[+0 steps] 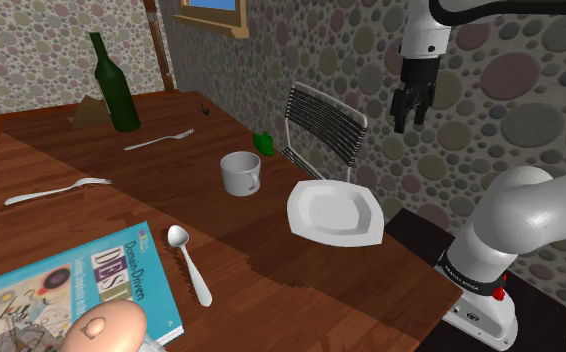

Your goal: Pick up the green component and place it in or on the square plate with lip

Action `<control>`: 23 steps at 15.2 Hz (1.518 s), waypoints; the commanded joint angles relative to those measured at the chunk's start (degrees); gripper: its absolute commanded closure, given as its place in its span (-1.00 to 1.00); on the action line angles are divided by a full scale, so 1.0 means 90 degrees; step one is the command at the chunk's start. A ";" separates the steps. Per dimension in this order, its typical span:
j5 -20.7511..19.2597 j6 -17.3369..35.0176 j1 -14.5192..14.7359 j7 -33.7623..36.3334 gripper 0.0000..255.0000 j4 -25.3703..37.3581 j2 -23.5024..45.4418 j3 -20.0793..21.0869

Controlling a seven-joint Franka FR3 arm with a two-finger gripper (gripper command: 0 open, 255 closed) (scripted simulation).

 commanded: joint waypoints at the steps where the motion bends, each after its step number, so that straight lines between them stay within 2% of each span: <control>1: 0.0000 0.0000 0.0000 0.0000 -1.00 0.0000 0.0000 0.0000; 12: 0.0439 0.1638 0.0252 0.0580 -1.00 0.0989 0.2371 0.0451; 23: 0.0511 0.2464 0.0429 0.1103 -1.00 0.2949 0.4886 0.0774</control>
